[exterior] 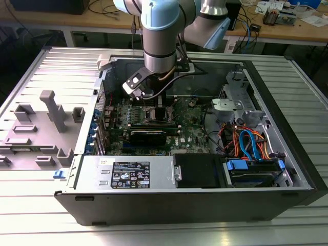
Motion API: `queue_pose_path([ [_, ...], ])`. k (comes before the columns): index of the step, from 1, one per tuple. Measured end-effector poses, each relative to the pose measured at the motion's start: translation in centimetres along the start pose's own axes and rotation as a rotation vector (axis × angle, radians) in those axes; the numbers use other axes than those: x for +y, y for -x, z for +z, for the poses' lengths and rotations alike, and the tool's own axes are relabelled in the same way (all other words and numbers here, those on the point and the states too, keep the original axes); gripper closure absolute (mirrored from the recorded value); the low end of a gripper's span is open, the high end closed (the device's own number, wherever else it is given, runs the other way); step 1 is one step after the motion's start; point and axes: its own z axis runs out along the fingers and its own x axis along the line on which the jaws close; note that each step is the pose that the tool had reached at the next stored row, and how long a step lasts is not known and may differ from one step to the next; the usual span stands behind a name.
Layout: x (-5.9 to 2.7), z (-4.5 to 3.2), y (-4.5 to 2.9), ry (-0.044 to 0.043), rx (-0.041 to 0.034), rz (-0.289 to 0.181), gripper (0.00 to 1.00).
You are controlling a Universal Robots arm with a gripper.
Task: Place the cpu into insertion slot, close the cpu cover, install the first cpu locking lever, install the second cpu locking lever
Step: 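Place the cpu into insertion slot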
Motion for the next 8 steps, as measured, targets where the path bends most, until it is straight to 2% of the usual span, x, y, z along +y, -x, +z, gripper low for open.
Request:
queue_pose_path([
  [8, -0.13, -0.1, 0.0, -0.0002, 0.0, 0.0, 0.45],
])
